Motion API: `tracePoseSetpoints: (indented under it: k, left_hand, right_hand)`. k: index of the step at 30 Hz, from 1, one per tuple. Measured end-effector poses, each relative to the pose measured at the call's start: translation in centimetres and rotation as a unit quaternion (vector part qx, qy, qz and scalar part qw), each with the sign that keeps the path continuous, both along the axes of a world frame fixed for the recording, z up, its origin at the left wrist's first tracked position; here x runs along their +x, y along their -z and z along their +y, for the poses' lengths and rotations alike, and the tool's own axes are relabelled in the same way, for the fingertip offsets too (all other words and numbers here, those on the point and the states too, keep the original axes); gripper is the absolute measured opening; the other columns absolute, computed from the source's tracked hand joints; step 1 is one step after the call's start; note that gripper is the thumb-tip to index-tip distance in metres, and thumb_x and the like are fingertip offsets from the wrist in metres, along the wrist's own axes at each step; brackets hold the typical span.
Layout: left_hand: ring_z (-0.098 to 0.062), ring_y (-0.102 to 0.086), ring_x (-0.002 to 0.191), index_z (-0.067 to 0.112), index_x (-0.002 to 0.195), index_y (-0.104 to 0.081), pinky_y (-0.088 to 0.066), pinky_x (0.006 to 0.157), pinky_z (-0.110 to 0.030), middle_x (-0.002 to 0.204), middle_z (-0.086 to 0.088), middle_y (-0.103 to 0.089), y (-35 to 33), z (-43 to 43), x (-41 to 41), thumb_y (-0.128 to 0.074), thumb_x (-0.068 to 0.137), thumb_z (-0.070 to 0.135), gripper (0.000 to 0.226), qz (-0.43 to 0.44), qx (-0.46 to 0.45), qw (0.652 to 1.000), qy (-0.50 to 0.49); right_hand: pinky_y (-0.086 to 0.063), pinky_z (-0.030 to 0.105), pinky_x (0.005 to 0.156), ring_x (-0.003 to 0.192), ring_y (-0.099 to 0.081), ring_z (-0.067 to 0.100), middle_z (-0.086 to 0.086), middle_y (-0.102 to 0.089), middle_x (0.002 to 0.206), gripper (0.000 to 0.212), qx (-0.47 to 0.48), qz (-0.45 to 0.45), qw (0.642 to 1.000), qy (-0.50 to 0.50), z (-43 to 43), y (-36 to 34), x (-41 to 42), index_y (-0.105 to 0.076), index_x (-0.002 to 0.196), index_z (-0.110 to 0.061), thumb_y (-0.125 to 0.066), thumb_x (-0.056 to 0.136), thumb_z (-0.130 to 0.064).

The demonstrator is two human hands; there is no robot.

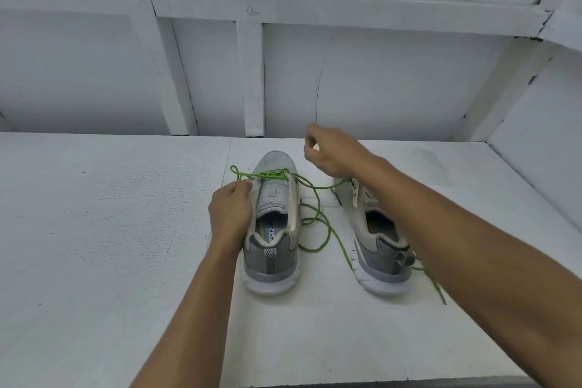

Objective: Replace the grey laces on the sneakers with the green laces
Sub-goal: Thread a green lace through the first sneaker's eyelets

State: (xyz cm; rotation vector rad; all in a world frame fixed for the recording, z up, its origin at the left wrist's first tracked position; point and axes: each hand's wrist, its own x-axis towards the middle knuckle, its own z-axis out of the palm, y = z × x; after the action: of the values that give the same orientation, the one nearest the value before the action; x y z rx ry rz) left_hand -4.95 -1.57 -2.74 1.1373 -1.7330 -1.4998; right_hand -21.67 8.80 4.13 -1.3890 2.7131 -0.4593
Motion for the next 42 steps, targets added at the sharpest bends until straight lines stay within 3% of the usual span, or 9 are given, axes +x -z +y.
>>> tracePoseSetpoints:
  k: [8, 11, 12, 15, 16, 19, 20, 22, 42]
  left_hand:
    - [-0.02, -0.053, 0.08, 0.017, 0.077, -0.064, -0.04, 0.068, -0.03, 0.075, 0.002, -0.06, 0.0, -0.2, 0.0, -0.053, 0.092, 0.019, 0.019, 0.026, 0.045, 0.999, -0.007]
    - [-0.021, -0.054, 0.079, 0.012, 0.079, -0.068, -0.041, 0.071, -0.032, 0.076, 0.001, -0.062, 0.1, -0.3, 0.1, -0.053, 0.092, 0.018, 0.021, 0.025, 0.047, 0.999, -0.008]
    - [-0.02, -0.056, 0.08, 0.011, 0.081, -0.07, -0.041, 0.072, -0.032, 0.077, 0.002, -0.064, 0.0, -0.3, 0.1, -0.053, 0.092, 0.017, 0.022, 0.023, 0.047, 0.999, -0.008]
    - [-0.02, -0.06, 0.083, 0.017, 0.079, -0.072, -0.046, 0.077, -0.033, 0.079, 0.005, -0.068, 0.1, -0.2, 0.1, -0.051, 0.092, 0.016, 0.024, 0.019, 0.041, 0.999, 0.0]
    - [-0.02, -0.06, 0.085, 0.019, 0.079, -0.071, -0.047, 0.079, -0.034, 0.08, 0.006, -0.068, 0.1, -0.2, 0.1, -0.052, 0.092, 0.017, 0.024, 0.02, 0.039, 0.999, -0.001]
    - [-0.022, -0.06, 0.086, 0.017, 0.078, -0.071, -0.047, 0.081, -0.036, 0.08, 0.005, -0.067, 0.2, -0.3, 0.0, -0.051, 0.091, 0.017, 0.024, 0.013, 0.034, 0.999, -0.004]
    - [-0.023, -0.06, 0.085, 0.015, 0.079, -0.071, -0.047, 0.081, -0.036, 0.08, 0.003, -0.067, 0.3, -0.3, 0.0, -0.051, 0.091, 0.017, 0.023, 0.013, 0.033, 0.999, -0.006]
    - [-0.023, -0.059, 0.085, 0.013, 0.081, -0.07, -0.047, 0.08, -0.036, 0.08, 0.0, -0.067, 0.3, -0.3, -0.1, -0.051, 0.091, 0.017, 0.023, 0.012, 0.032, 0.999, -0.008]
    - [-0.027, -0.06, 0.093, 0.019, 0.078, -0.067, -0.047, 0.088, -0.042, 0.082, 0.001, -0.065, 0.2, 0.0, -0.1, -0.051, 0.092, 0.018, 0.021, 0.002, 0.023, 1.0, -0.019]
  right_hand:
    - [-0.047, 0.038, 0.085, 0.106, -0.054, 0.024, 0.001, -0.059, 0.116, 0.018, 0.076, 0.024, 0.995, -0.054, -0.8, 4.4, 1.1, -0.064, 0.11, -0.024, -0.051, 0.097, -0.028]
    - [-0.05, 0.033, 0.074, 0.086, -0.061, 0.02, 0.003, -0.068, 0.102, 0.012, -0.118, -0.11, 0.986, 0.032, -1.3, 2.4, -0.6, -0.058, 0.089, -0.022, -0.049, 0.097, -0.019]
    - [-0.046, 0.027, 0.06, 0.071, -0.059, 0.016, 0.003, -0.07, 0.094, 0.015, -0.247, -0.229, 0.937, 0.095, -1.4, 0.8, -1.4, -0.054, 0.085, -0.02, -0.047, 0.096, -0.014]
    - [-0.021, 0.018, 0.039, 0.04, -0.033, 0.009, 0.003, -0.056, 0.072, 0.017, -0.564, -0.506, 0.625, 0.186, -0.6, -3.3, -2.1, -0.05, 0.081, -0.012, -0.041, 0.095, -0.009]
    - [-0.021, 0.018, 0.039, 0.04, -0.032, 0.008, 0.001, -0.05, 0.07, 0.014, -0.568, -0.487, 0.637, 0.183, -0.5, -3.6, -1.7, -0.049, 0.082, -0.014, -0.043, 0.094, -0.01]
    - [-0.038, 0.022, 0.054, 0.058, -0.049, 0.008, -0.007, -0.053, 0.076, 0.015, -0.226, -0.135, 0.961, 0.081, -0.7, -0.2, 0.3, -0.06, 0.108, -0.023, -0.057, 0.093, -0.02]
    - [-0.041, 0.025, 0.062, 0.069, -0.055, 0.012, -0.006, -0.059, 0.084, 0.022, -0.076, -0.05, 0.996, 0.02, -0.9, 1.8, 0.9, -0.063, 0.115, -0.027, -0.058, 0.093, -0.024]
    - [-0.044, 0.03, 0.072, 0.092, -0.061, 0.024, 0.003, -0.065, 0.107, 0.025, 0.061, 0.019, 0.998, 0.007, -0.9, 4.2, 1.7, -0.066, 0.116, -0.032, -0.055, 0.094, -0.028]
    - [-0.048, 0.033, 0.073, 0.092, -0.059, 0.022, -0.004, -0.064, 0.102, 0.014, 0.015, -0.021, 1.0, 0.006, -0.7, 4.1, 1.8, -0.07, 0.097, -0.029, -0.058, 0.091, -0.03]
